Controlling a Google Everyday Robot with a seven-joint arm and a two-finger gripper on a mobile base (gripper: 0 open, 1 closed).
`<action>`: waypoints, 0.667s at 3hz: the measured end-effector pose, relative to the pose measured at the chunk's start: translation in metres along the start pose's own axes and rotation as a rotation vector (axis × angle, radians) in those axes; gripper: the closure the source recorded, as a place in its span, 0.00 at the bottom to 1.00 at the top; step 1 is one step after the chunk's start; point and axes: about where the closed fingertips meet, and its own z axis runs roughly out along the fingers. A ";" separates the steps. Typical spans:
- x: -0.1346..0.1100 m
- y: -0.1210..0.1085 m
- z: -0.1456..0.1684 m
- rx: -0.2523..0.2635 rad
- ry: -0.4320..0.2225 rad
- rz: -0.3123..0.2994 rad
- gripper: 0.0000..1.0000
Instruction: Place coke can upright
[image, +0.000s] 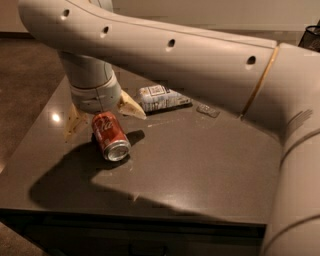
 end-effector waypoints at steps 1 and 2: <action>-0.006 0.004 0.009 0.014 0.025 0.049 0.26; -0.009 0.005 0.010 0.023 0.031 0.060 0.49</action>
Offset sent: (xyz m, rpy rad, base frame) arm 0.0010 -0.0006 -0.0111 -0.0969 0.0519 -0.0806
